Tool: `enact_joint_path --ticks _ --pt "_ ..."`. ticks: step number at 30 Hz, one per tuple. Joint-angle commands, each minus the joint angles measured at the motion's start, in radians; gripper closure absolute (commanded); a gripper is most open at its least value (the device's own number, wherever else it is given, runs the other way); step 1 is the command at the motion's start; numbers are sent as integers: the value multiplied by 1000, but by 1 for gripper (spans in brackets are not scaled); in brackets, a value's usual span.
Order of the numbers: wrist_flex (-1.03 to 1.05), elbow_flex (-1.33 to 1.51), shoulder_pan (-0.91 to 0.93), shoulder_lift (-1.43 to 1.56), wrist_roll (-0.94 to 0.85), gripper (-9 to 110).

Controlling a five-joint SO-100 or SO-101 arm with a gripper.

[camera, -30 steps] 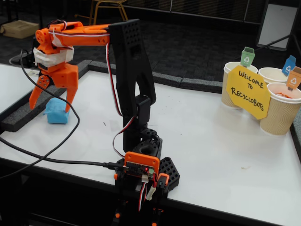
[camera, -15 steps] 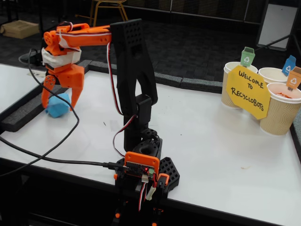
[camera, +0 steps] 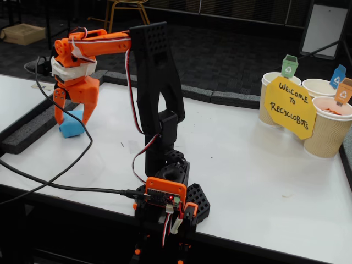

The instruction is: Sort rubbish by color.

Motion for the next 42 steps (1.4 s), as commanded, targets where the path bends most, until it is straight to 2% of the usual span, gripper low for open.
enact_joint_path --ticks 1,9,18,26,33,42 --pt "-29 -6 17 152 -29 101" --pt "-34 -3 26 160 -18 101" --pt "232 -310 55 287 67 101" --pt "449 -347 55 557 196 101" --pt "535 -199 80 870 295 101" --pt "537 92 339 1316 331 101"
